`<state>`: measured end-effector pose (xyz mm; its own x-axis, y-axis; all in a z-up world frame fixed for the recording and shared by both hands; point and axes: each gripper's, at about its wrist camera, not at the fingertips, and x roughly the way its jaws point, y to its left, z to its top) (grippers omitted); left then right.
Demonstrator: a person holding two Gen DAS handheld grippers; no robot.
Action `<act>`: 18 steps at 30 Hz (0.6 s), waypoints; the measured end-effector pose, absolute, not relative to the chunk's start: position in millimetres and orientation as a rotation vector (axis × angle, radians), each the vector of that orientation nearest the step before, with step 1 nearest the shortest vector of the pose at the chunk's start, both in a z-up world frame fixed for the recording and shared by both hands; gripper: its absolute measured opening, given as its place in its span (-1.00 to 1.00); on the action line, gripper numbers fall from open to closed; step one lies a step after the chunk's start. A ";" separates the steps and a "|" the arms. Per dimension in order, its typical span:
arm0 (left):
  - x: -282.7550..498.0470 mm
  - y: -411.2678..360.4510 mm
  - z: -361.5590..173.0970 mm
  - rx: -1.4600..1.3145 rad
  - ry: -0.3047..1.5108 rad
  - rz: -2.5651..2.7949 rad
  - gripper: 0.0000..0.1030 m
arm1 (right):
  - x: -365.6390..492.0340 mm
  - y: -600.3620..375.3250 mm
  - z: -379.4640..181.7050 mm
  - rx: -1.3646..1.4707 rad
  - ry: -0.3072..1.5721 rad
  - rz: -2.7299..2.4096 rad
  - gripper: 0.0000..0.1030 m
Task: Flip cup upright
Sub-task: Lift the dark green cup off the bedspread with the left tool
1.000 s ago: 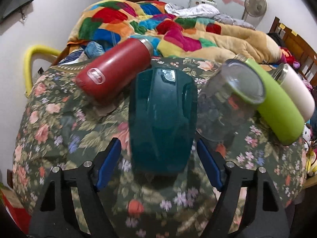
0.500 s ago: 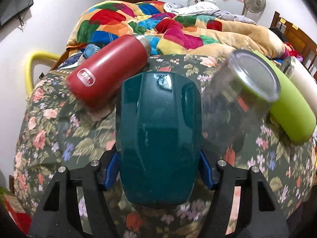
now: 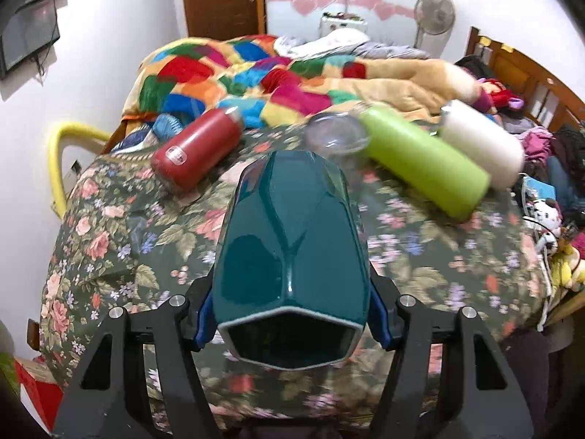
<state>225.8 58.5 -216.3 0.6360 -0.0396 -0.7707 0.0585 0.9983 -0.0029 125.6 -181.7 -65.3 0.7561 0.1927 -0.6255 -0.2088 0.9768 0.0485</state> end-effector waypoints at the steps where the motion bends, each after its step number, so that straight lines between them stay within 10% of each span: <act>1: 223.4 51.8 -214.0 0.022 0.874 -0.071 0.26 | 124.1 -182.4 -65.1 -0.026 0.679 0.219 1.00; 18: 238.4 -46.7 -247.1 0.046 0.864 -0.246 0.26 | 118.7 -205.2 -80.3 -0.065 0.716 0.152 1.00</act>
<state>238.4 -46.7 -247.1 0.6229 -0.1956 -0.7575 0.2328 0.9707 -0.0592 118.7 -205.2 -80.3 0.7437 0.1167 -0.6582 -0.1614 0.9869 -0.0075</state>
